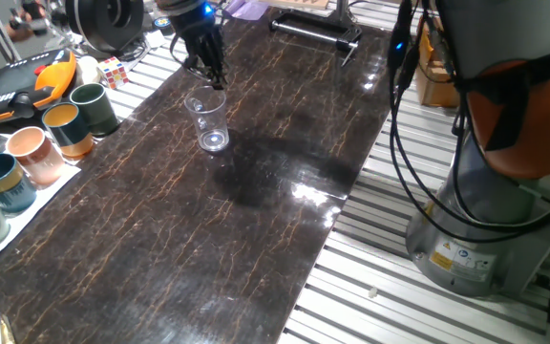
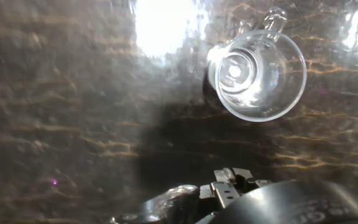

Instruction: Pick up the cup

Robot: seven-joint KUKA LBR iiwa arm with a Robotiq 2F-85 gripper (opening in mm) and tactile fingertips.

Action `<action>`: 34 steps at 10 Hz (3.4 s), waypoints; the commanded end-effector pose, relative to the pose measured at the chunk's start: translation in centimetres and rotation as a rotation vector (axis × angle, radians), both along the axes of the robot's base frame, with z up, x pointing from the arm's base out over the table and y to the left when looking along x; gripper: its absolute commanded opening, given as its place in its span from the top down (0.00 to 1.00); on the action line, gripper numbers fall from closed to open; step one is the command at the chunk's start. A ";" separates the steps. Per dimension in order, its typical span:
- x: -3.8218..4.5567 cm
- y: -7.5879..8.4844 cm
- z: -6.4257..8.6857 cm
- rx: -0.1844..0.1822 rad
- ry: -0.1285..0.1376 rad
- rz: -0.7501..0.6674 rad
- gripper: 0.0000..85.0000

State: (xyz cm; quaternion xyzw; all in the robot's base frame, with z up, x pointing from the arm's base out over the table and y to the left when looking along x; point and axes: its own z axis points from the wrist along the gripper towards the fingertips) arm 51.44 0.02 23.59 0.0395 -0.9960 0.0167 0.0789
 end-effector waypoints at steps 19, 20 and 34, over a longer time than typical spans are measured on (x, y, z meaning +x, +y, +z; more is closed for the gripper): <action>7.83 -3.9 -5.1 -0.032 -0.176 -0.136 0.00; 7.92 -3.8 -5.2 -0.025 -0.172 -0.129 0.00; 8.75 -4.4 -8.4 -0.042 -0.217 -0.100 0.00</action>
